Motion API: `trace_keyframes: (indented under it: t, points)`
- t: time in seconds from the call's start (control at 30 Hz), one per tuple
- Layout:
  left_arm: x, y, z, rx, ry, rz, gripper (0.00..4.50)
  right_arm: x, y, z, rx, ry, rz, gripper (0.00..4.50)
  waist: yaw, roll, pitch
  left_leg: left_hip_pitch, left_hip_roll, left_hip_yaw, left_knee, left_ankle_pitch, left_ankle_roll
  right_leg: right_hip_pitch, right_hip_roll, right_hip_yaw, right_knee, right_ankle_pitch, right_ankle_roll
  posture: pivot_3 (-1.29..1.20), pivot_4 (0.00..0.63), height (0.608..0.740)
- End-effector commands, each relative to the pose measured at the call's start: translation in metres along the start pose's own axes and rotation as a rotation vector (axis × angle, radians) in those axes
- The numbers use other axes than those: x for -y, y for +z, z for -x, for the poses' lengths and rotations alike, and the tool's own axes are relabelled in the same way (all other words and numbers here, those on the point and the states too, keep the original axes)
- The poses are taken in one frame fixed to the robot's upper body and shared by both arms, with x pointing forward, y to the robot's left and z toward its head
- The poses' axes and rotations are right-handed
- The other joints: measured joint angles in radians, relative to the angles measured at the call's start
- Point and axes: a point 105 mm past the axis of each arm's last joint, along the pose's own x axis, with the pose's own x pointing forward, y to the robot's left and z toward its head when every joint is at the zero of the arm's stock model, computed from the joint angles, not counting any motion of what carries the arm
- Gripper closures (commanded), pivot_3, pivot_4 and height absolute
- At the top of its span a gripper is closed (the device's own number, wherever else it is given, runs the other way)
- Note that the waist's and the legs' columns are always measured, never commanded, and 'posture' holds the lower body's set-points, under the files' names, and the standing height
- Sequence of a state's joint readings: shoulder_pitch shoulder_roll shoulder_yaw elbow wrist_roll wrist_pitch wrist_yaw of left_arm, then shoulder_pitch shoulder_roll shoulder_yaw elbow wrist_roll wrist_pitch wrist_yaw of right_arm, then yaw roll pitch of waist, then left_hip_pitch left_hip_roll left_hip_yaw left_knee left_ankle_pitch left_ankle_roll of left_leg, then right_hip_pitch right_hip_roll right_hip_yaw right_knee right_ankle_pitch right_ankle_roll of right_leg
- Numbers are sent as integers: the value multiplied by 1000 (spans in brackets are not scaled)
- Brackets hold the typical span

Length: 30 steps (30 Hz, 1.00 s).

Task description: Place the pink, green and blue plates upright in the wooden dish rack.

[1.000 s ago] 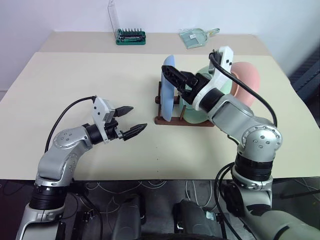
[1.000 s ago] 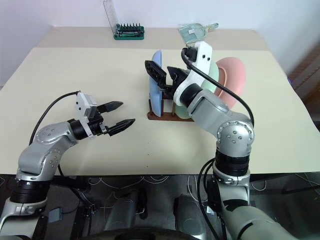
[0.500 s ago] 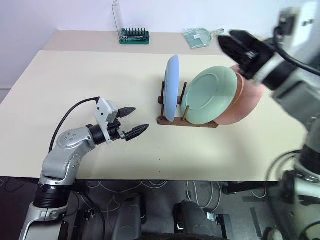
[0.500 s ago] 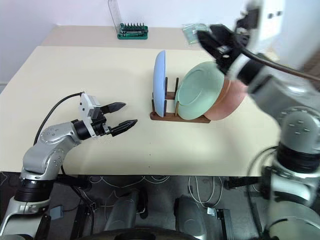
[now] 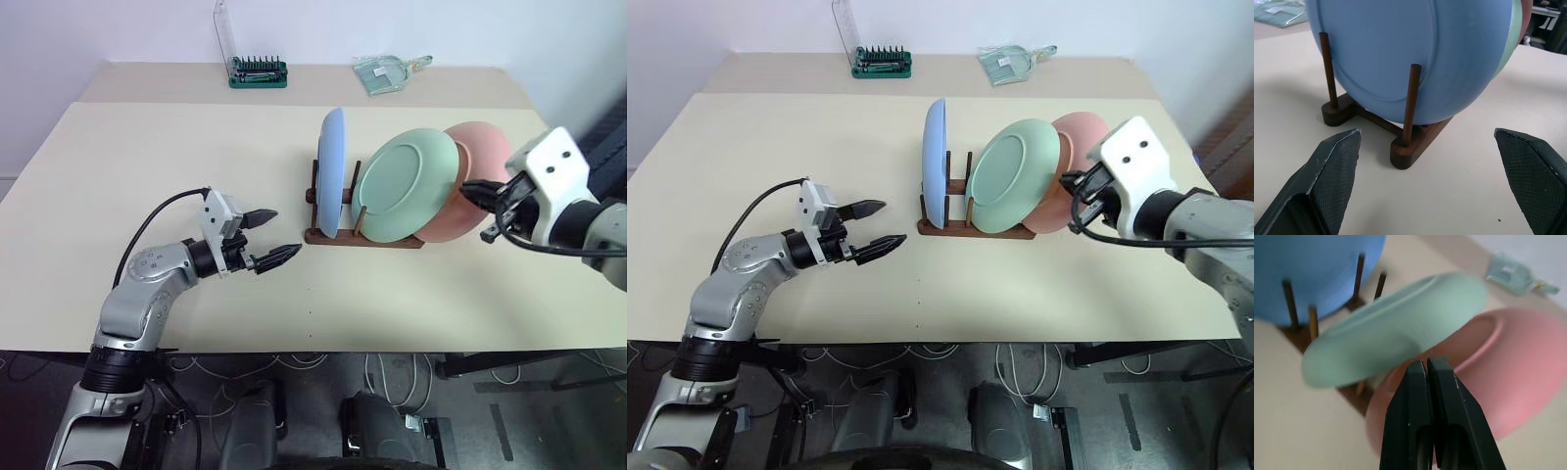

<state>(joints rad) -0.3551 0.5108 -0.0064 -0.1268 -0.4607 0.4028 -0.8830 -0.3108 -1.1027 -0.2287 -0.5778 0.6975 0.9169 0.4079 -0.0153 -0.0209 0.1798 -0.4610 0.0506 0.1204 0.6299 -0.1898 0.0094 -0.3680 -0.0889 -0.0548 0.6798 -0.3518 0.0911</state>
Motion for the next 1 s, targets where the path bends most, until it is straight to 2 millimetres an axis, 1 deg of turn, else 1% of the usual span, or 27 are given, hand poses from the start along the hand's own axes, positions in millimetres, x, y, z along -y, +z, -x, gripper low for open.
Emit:
trace_keyframes:
  t: [0.03,0.23,0.37,0.47,0.57,0.77,0.83,0.9,0.97,1.0]
  points:
    - [1,9,0,29,-6,-40,0,0,6,-1,22,-20,62,4435,0,0,0,0,0,0,0,0,0,0,0,0,0,0,0,0,150,732]
    - [2,9,1,32,4,-38,0,-6,16,-11,67,12,73,4435,0,0,0,0,0,0,0,0,0,0,0,0,0,0,0,0,150,732]
    - [2,8,2,33,10,-38,0,-11,29,-14,121,34,87,4435,1,0,0,0,0,0,0,0,0,0,0,0,0,0,0,0,150,732]
    - [2,8,3,33,15,-36,0,-18,43,-13,187,69,100,4435,1,0,0,0,0,0,0,0,0,0,0,0,0,0,0,0,150,732]
    - [2,8,3,34,16,-35,0,-25,52,-12,231,105,115,4435,1,0,0,0,0,0,0,0,0,0,0,0,0,0,0,0,150,732]
    - [3,8,3,35,13,-33,0,-31,56,-10,253,130,120,4435,2,0,0,0,0,0,0,0,0,1,0,0,0,0,0,0,150,732]
    - [3,8,2,35,11,-33,0,-25,57,-8,248,102,137,4435,1,0,0,0,0,0,0,0,0,1,0,0,0,0,0,0,150,732]
    - [3,8,2,34,8,-33,0,-5,62,0,246,16,169,4435,2,0,0,0,0,0,0,0,0,1,0,0,0,0,0,0,150,732]
    - [3,7,2,33,5,-32,0,24,67,12,238,-105,198,4435,2,0,0,0,0,0,1,0,0,0,0,0,0,0,0,0,150,732]
    - [4,7,1,33,2,-32,0,36,68,17,229,-154,207,4435,2,0,0,0,-1,0,1,0,0,0,0,0,0,0,0,0,150,732]
